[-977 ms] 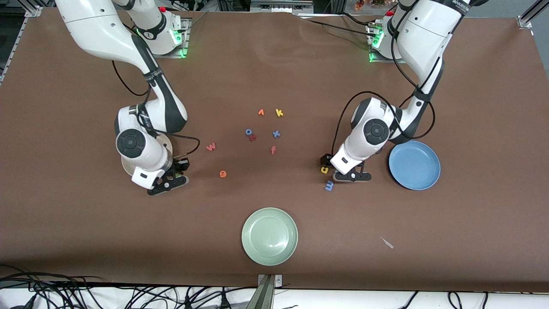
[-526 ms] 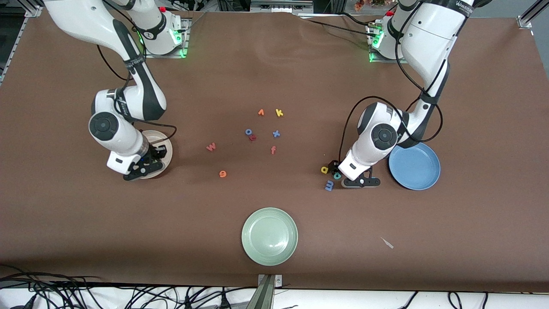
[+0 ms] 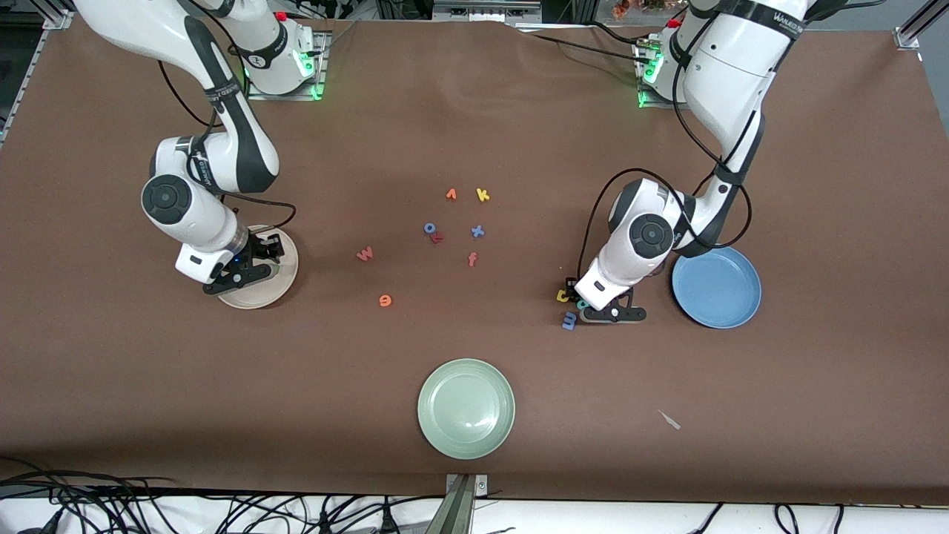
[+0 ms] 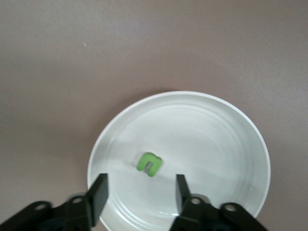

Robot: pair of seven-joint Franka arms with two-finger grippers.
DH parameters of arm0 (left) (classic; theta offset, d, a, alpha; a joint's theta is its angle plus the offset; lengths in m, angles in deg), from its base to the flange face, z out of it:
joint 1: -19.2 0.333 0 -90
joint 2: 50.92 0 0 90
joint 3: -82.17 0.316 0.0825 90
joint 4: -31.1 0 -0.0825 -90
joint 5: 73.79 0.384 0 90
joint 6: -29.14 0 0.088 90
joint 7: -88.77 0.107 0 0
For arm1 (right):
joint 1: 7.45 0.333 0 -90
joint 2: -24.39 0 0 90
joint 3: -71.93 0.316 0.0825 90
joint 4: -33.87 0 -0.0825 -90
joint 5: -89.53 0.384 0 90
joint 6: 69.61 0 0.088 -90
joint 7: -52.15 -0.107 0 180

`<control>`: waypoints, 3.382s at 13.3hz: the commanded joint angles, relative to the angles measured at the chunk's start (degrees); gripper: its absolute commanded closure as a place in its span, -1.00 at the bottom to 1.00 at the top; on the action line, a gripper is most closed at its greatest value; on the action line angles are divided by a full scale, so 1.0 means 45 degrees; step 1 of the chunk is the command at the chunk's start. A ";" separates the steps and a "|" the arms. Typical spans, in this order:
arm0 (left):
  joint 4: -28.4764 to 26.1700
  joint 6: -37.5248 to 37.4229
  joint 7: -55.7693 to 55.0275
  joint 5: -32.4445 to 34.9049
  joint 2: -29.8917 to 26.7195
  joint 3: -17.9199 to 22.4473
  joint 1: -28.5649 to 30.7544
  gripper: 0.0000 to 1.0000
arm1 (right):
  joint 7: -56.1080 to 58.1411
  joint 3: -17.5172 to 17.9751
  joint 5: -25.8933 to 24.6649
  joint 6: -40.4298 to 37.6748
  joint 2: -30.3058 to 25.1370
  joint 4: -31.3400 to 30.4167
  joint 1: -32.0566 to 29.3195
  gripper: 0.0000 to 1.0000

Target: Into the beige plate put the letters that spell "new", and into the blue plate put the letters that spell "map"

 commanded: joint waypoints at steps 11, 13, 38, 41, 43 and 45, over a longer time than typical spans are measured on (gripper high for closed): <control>0.0136 -0.0041 0.0011 0.0865 -0.0155 0.0164 -0.0050 1.00 | -0.8786 0.1688 0.0298 -0.0342 0.0253 0.1172 0.0875 -1.00; 0.0038 -0.0080 0.0050 0.0865 -0.0408 0.0164 0.0183 1.00 | -1.0700 0.1688 0.0298 -0.0655 0.0312 0.1387 0.1169 -1.00; 0.1145 -0.1330 0.0917 -0.1440 -0.0454 0.0475 -0.1374 -0.66 | -2.0006 0.1708 0.1255 0.2623 0.1034 -0.0429 0.2557 -0.98; 0.1327 -0.1310 0.0831 -0.1284 -0.0077 0.1023 -0.1788 -0.66 | -1.9889 0.1688 0.1255 0.2644 0.1287 -0.0390 0.2538 -0.90; 0.1327 -0.1310 0.0753 -0.0855 0.0058 0.1062 -0.1788 -0.58 | -1.9889 0.1688 0.1255 0.2683 0.1366 -0.0351 0.2537 -0.90; 0.1366 -0.1001 0.0675 -0.0873 0.0351 0.1082 -0.1982 -0.45 | -1.9889 0.1688 0.1255 0.3052 0.1599 -0.0331 0.2537 -0.88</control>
